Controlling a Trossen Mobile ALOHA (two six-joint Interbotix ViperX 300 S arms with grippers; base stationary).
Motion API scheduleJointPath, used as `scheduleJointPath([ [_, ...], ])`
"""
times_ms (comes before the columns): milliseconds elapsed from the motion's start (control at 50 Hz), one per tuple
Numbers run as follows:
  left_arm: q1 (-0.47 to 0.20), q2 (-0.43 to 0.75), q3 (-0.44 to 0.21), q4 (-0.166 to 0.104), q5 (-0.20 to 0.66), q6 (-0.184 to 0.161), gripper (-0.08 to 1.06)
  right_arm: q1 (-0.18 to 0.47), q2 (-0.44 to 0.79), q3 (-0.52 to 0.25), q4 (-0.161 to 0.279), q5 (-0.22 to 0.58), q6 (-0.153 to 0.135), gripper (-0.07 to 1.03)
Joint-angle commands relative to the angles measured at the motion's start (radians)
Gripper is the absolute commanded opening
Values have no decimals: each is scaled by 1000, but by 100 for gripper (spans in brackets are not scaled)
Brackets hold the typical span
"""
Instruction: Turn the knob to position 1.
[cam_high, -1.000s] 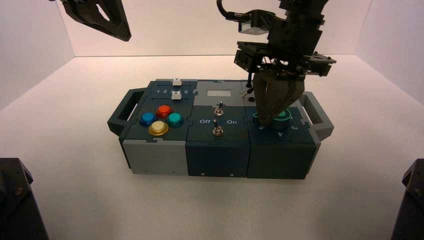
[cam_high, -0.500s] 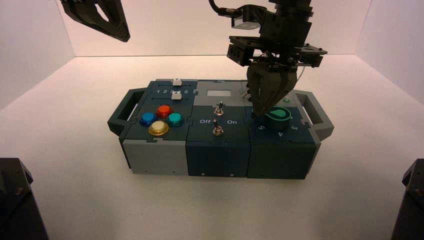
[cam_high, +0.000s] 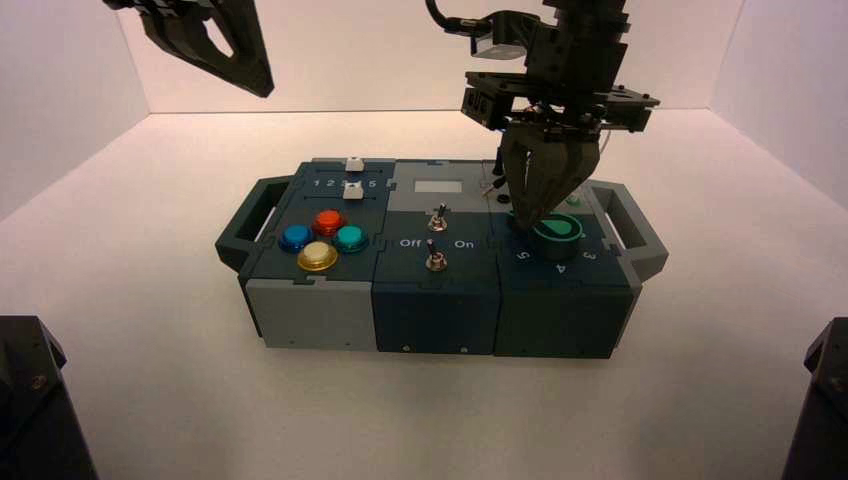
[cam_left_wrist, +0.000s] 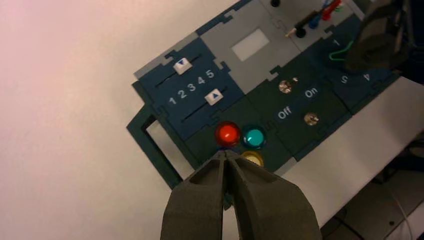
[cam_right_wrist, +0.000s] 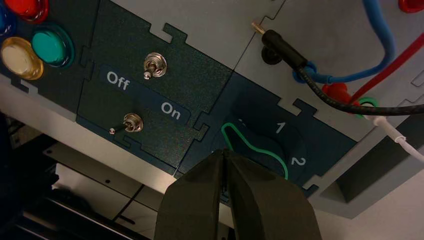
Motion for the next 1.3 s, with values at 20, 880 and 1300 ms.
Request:
scheduleJointPath([
  [20,-26,3,-34,0,-3,6,-3,-14,-12,-21,-6,0,8,-2],
  [880,-101,15,-38,-2,-6,9,-3,-46,31,-64,-55,28,8,-2],
  [1300,-101,21,-38,-2,-6,9,-3,-74,43,-67,-75,28,8,-2],
])
